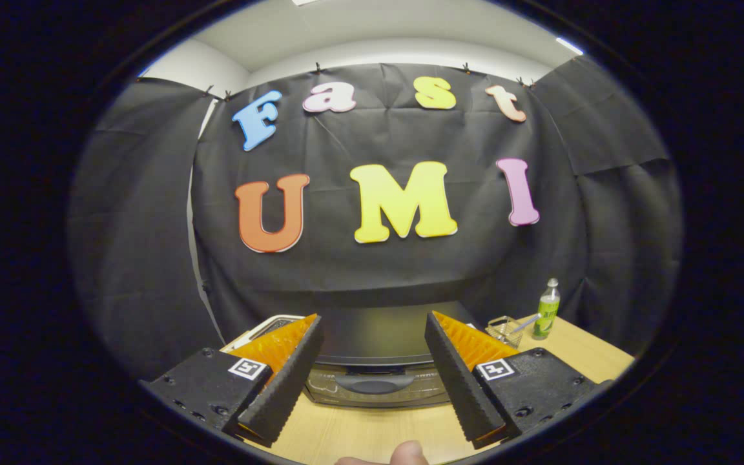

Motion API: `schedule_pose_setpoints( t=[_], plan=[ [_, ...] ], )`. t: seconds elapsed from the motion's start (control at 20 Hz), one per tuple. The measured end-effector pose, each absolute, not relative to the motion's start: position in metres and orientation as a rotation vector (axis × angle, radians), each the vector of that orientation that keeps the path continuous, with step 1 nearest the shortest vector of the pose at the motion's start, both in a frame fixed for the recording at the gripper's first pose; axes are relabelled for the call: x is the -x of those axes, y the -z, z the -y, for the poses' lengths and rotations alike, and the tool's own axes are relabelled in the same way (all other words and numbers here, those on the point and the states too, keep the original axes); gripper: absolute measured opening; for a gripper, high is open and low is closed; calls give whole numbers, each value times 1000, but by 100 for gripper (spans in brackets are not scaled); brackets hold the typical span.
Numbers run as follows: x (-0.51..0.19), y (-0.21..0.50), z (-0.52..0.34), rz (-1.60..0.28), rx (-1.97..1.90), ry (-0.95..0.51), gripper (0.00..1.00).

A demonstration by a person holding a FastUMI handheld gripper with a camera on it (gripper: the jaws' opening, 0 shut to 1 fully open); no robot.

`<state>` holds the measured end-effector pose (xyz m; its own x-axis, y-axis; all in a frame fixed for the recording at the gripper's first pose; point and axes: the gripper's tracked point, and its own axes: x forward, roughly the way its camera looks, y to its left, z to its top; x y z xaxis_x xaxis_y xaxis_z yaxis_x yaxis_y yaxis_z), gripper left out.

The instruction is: Open the toaster oven, put the food inside, and close the toaster oven door.

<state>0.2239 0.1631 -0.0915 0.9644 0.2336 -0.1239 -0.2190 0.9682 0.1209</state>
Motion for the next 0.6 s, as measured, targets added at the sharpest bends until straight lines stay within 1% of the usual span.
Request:
schedule_pose_setpoints(
  t=[0.25,0.5,0.6],
  plan=[
    [-272,155,-163,-223,-67,-158,100],
    [-282,201,-176,-295,-29,-167,100],
    [-279,203,-179,-260,3,-156,100]
  ],
)
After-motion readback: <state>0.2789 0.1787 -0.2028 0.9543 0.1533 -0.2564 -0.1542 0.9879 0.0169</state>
